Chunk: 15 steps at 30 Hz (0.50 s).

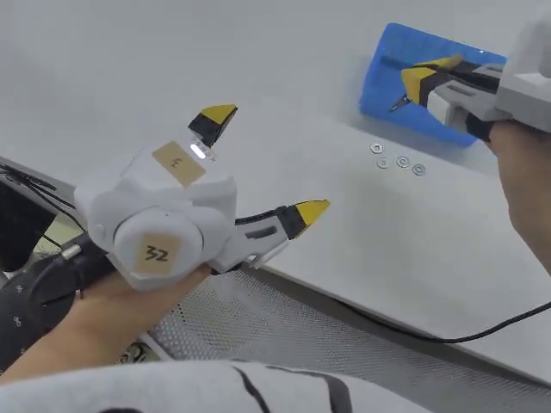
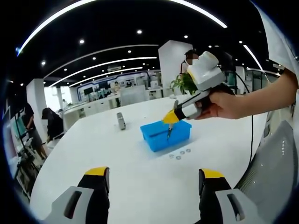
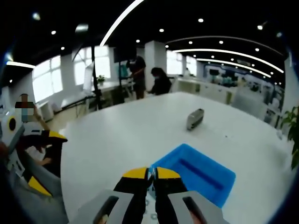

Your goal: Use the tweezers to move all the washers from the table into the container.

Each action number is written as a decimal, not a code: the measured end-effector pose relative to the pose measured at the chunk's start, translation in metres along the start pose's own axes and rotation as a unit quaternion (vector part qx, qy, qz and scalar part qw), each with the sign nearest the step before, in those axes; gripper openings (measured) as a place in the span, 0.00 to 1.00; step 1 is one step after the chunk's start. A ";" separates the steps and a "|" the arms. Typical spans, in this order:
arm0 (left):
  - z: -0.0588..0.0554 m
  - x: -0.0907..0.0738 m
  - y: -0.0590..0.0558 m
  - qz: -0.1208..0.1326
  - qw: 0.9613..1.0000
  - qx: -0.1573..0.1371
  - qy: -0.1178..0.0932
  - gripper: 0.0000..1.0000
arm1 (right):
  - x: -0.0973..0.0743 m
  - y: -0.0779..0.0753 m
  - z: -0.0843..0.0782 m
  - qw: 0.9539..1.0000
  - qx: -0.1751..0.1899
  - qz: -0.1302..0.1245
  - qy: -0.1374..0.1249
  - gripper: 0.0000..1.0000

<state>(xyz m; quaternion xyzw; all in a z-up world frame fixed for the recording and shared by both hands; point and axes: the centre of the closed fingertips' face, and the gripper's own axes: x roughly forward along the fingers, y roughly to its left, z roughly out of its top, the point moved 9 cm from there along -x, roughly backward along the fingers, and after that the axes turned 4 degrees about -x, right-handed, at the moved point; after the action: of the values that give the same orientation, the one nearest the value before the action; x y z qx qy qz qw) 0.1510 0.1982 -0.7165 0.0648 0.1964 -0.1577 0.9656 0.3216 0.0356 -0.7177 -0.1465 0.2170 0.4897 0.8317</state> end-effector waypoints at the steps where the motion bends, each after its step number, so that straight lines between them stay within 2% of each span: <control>1: 0.000 0.000 0.000 -0.001 1.000 0.000 0.000 0.79 | 0.001 0.001 -0.002 1.000 0.002 0.001 0.002 0.02; 7: 0.000 0.000 0.000 0.001 1.000 0.002 0.002 0.79 | 0.008 0.005 -0.015 1.000 0.001 0.003 0.029 0.02; 15: 0.000 0.000 0.000 0.001 1.000 0.003 0.002 0.79 | 0.010 0.002 -0.021 0.999 -0.011 -0.002 0.042 0.02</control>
<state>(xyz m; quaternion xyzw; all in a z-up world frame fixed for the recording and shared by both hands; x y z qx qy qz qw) 0.1509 0.1987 -0.7167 0.0681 0.1983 -0.1572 0.9651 0.3194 0.0343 -0.7412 -0.1768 0.2457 0.4837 0.8213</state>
